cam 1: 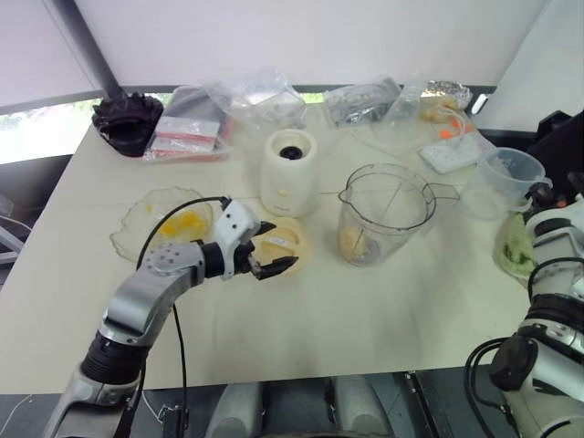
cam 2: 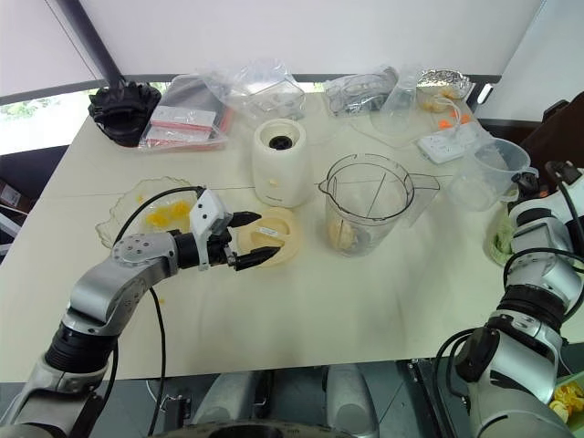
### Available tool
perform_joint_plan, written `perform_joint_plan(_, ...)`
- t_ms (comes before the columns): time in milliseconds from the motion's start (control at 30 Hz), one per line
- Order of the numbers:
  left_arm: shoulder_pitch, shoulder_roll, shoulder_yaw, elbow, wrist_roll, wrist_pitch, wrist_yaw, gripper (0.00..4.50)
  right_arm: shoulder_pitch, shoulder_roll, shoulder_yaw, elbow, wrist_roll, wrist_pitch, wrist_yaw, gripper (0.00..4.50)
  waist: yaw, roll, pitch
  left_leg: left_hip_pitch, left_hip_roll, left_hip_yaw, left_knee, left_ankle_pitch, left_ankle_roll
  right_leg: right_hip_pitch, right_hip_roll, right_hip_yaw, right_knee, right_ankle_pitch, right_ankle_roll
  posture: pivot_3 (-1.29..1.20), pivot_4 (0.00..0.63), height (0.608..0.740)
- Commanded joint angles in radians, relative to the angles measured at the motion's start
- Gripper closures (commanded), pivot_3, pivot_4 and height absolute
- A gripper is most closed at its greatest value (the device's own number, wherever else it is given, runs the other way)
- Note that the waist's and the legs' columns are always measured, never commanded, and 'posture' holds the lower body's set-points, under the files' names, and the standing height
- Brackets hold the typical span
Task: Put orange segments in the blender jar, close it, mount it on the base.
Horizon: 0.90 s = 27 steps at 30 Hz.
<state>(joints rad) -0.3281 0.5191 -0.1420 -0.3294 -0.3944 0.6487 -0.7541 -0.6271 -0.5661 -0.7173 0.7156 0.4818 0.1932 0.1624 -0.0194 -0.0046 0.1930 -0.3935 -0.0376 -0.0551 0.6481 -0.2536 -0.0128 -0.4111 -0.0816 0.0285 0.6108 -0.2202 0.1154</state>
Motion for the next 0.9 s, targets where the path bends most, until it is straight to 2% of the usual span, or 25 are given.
perform_joint_plan(33,-0.006,0.006,0.022,-0.043,-0.010,-0.001,0.007,0.00,-0.047,-0.036,-0.001,0.078,-0.009,-0.118,0.020,4.46,-0.001,0.000,0.000,0.000,0.000,0.001,0.000,0.000,0.000,0.000,0.000,0.000,0.000,0.000,0.000,0.00,0.150,0.740)
perform_joint_plan(400,-0.009,0.007,0.021,-0.047,-0.014,-0.004,0.018,0.00,-0.075,-0.073,0.015,0.344,-0.031,-0.299,0.016,4.46,-0.001,0.000,0.000,0.000,0.000,0.001,0.000,0.000,0.000,0.000,0.000,0.000,0.000,0.000,0.000,0.00,0.150,0.740)
perform_joint_plan(700,-0.001,0.007,0.018,-0.051,-0.015,-0.003,0.023,0.00,-0.024,-0.073,0.034,0.387,-0.035,-0.310,0.017,4.46,-0.001,0.000,0.000,0.001,0.000,0.001,0.000,0.000,0.000,0.001,0.000,0.000,0.000,0.000,0.000,0.00,0.150,0.740)
perform_joint_plan(900,0.000,0.003,0.010,-0.048,-0.013,-0.005,0.024,0.00,0.057,-0.069,0.053,0.339,-0.040,-0.273,0.019,4.46,0.002,-0.001,0.000,0.002,0.000,0.000,0.000,0.000,0.000,0.003,0.000,0.000,0.000,0.000,0.000,0.00,0.150,0.740)
